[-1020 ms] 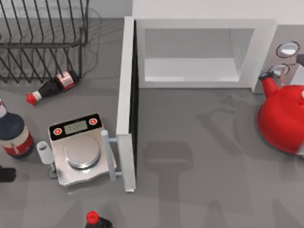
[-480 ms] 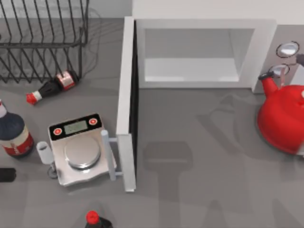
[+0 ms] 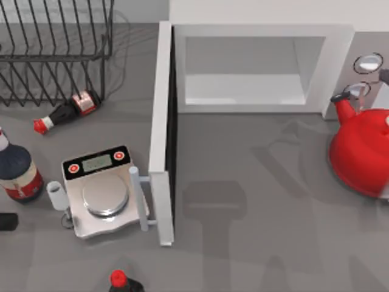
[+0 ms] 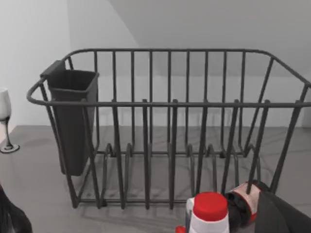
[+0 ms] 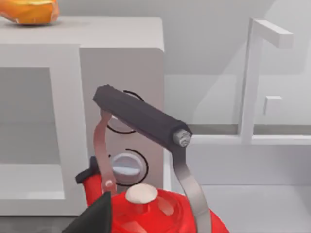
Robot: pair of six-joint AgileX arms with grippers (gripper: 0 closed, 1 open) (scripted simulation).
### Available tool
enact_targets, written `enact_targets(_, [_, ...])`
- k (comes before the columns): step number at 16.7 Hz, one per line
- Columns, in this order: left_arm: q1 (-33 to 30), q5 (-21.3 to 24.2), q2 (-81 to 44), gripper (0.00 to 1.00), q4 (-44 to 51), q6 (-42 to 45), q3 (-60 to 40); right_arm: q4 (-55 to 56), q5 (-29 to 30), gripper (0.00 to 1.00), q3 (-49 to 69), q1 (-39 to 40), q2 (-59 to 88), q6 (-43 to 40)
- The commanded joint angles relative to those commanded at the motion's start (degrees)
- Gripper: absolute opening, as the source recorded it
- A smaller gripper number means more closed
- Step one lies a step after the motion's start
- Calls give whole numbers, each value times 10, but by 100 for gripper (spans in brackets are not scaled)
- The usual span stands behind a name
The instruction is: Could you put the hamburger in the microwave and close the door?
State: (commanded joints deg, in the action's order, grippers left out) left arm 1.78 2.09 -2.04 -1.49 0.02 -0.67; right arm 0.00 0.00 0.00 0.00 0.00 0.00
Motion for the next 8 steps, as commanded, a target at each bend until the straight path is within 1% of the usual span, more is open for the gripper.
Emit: enact_targets(8, [89, 83, -91, 0, -62, 2, -27, 0, 0, 100, 0, 0, 0, 0])
